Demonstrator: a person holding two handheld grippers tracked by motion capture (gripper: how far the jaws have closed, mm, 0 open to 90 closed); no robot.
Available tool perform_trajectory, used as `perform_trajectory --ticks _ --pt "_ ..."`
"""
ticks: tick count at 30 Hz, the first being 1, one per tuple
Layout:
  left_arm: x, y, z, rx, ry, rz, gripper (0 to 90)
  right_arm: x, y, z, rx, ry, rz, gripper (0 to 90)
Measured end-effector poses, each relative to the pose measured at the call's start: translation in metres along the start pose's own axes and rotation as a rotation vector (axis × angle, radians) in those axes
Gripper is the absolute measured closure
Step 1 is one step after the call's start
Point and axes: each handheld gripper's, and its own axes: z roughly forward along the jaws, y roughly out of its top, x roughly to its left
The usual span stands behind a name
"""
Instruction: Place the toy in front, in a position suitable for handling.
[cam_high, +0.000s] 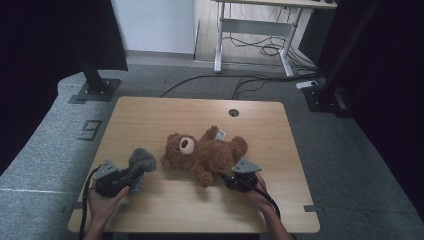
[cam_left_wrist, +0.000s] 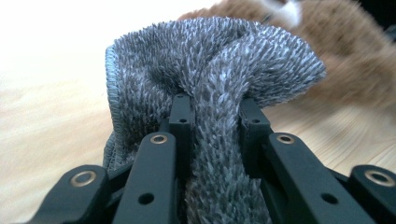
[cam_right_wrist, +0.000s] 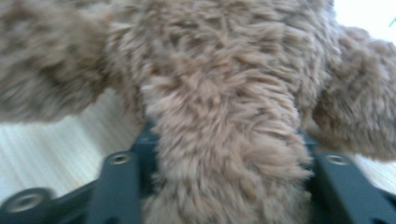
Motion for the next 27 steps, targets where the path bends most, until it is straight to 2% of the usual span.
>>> perform_trajectory --ticks 1,5,7,10,11,12,13,14,16,17,19,21,22,23,24,26,27 --pt "0.0 0.0 0.0 0.0 0.0 0.0 72.4 0.0 0.0 0.0 0.0 0.0 0.0 52.1" --pt "-0.011 0.015 0.005 -0.029 -0.048 0.015 72.3 0.009 -0.003 -0.002 -0.005 0.035 -0.074 56.4" --pt "-0.02 0.026 0.014 -0.043 -0.081 0.027 72.2 0.009 -0.005 -0.003 -0.016 0.059 -0.074 57.3" --pt "-0.026 0.033 0.022 -0.048 -0.099 0.038 72.1 0.009 -0.007 -0.004 -0.025 0.073 -0.077 57.6" --pt "-0.032 0.04 0.033 -0.046 -0.113 0.048 72.1 0.008 -0.007 -0.005 -0.029 0.084 -0.077 57.8" --pt "-0.032 0.04 0.033 -0.046 -0.113 0.048 72.1 0.008 -0.007 -0.005 -0.029 0.084 -0.077 57.8" --pt "-0.035 0.044 0.041 -0.044 -0.123 0.05 72.1 0.007 -0.008 -0.005 -0.037 0.094 -0.074 57.9" --pt "-0.039 0.05 0.051 -0.046 -0.146 0.054 72.1 0.006 -0.008 -0.006 -0.045 0.12 -0.073 58.1" --pt "-0.041 0.054 0.057 -0.05 -0.159 0.055 72.1 0.005 -0.009 -0.007 -0.046 0.126 -0.074 58.2" --pt "-0.044 0.058 0.065 -0.049 -0.156 0.062 72.1 0.005 -0.009 -0.007 -0.046 0.151 -0.088 58.6" --pt "-0.051 0.066 0.075 -0.042 -0.146 0.099 72.1 0.006 -0.009 -0.007 -0.049 0.159 -0.09 58.6" --pt "-0.058 0.077 0.088 -0.033 -0.162 0.117 72.1 0.008 -0.008 -0.007 -0.049 0.19 -0.113 58.6" --pt "-0.058 0.077 0.088 -0.033 -0.162 0.117 72.0 0.008 -0.008 -0.007 -0.049 0.19 -0.113 58.6" --pt "-0.062 0.082 0.099 -0.015 -0.169 0.122 72.0 0.009 -0.007 -0.005 -0.052 0.191 -0.119 58.5" --pt "-0.062 0.082 0.099 -0.015 -0.169 0.122 72.0 0.009 -0.007 -0.005 -0.052 0.191 -0.119 58.5" --pt "-0.064 0.082 0.116 0.003 -0.153 0.134 71.9 0.006 -0.006 -0.005 -0.064 0.186 -0.107 58.4" --pt "-0.064 0.082 0.116 0.003 -0.153 0.134 71.9 0.006 -0.006 -0.005 -0.064 0.186 -0.107 58.4"
